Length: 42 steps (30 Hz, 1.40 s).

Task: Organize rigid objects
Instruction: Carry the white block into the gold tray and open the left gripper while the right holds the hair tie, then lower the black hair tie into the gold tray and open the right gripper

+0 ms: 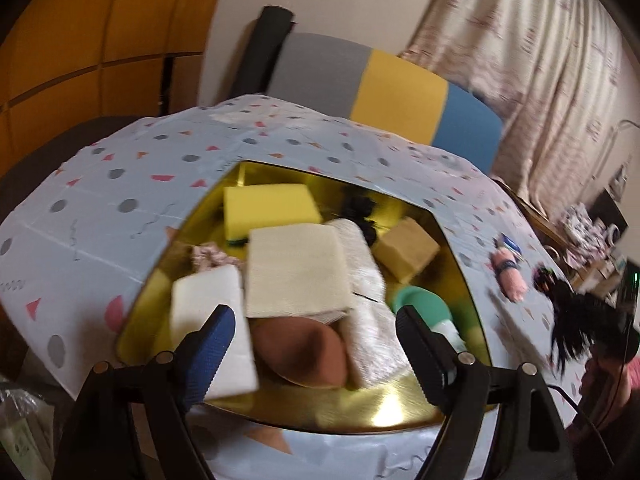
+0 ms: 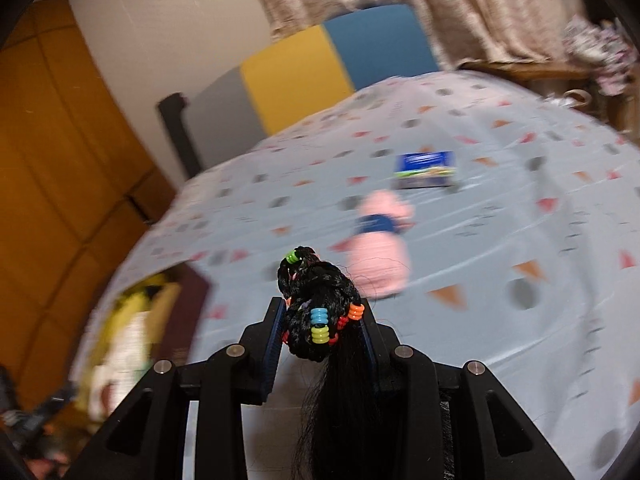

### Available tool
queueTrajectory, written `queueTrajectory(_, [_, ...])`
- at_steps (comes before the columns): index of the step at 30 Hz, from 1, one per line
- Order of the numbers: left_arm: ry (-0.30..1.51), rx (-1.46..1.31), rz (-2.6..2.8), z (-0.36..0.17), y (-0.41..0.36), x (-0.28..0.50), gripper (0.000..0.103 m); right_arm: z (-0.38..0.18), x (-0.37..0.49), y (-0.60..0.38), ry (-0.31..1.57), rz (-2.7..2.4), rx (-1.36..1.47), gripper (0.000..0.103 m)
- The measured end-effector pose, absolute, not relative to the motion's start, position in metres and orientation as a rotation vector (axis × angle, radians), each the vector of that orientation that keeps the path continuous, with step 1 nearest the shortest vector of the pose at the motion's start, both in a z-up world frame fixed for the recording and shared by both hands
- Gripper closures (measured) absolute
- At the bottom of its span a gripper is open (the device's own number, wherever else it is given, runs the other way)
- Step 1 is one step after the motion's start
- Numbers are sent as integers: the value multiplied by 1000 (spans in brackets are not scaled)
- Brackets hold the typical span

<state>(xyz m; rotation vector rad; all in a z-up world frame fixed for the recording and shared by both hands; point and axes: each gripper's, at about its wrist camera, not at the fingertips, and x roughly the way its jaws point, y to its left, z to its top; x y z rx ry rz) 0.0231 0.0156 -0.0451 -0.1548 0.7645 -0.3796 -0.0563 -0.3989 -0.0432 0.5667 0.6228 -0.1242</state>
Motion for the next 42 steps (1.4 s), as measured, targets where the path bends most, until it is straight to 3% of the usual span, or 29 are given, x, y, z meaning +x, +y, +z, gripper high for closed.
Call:
queueTrajectory(10, [742, -185, -399, -43, 22, 18, 19, -9, -22, -308, 620, 148, 657, 68])
queueTrajectory(22, [728, -230, -349, -41, 47, 19, 19, -29, 36, -209, 726, 218, 691, 68])
queueTrajectory(27, [729, -248, -344, -41, 52, 19, 19, -42, 52, -201, 751, 162, 684, 55])
queueTrajectory(29, [729, -252, -341, -41, 53, 19, 19, -41, 51, -202, 739, 146, 666, 38])
queueTrajectory(30, [729, -254, -341, -41, 54, 20, 19, -39, 48, -202, 725, 142, 652, 36])
queueTrajectory(42, [725, -273, -354, -43, 51, 17, 19, -26, -4, -198, 721, 193, 486, 36])
